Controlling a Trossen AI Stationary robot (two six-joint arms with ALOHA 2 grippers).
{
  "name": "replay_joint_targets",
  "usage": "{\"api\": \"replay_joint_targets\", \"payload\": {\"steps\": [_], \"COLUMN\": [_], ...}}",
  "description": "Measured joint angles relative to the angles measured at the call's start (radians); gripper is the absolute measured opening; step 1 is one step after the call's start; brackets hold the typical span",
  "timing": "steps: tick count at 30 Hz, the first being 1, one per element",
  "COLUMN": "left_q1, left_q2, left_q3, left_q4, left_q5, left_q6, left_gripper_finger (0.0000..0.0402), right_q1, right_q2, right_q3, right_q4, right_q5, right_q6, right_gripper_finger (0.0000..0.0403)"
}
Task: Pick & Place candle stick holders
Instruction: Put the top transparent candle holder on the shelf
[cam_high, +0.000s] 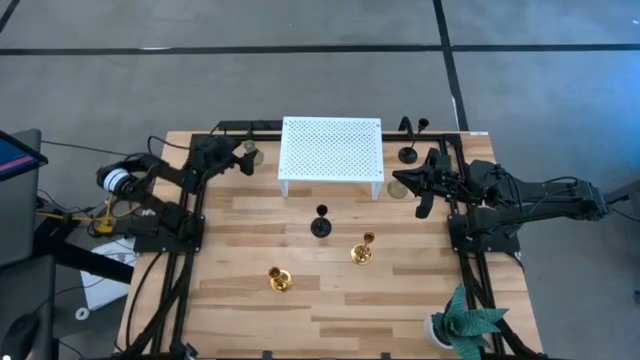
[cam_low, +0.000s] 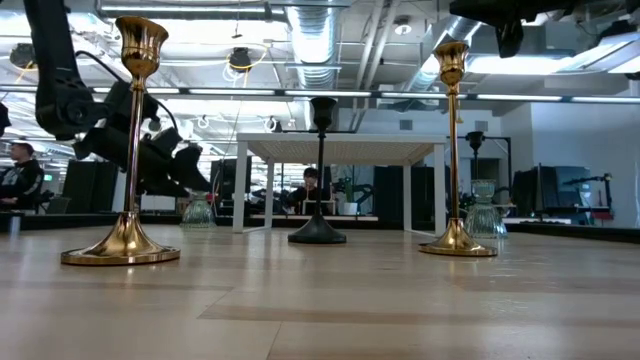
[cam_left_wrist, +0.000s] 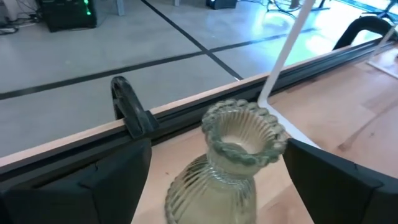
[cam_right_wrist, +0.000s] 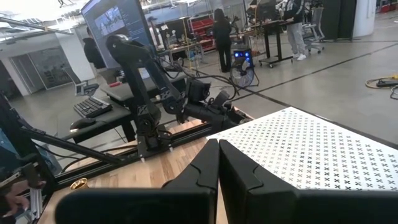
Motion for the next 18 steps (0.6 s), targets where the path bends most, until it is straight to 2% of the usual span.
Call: {"api": "replay_joint_targets", "payload": {"steps": [18], "left_q1": [-0.027], "left_q2": [0.112], "left_q3": [0.072], "left_q4": [0.023], "left_q5": [-0.025], "left_q6": [0.000], "left_gripper_finger": [0.0352], "right_q1": [0.000], "right_q2": [0.000], "right_q3": [0.000], "right_q4": [0.017], "right_q5": [0.001], "right_q6": [0.000], "right_gripper_finger": [0.0000]}}
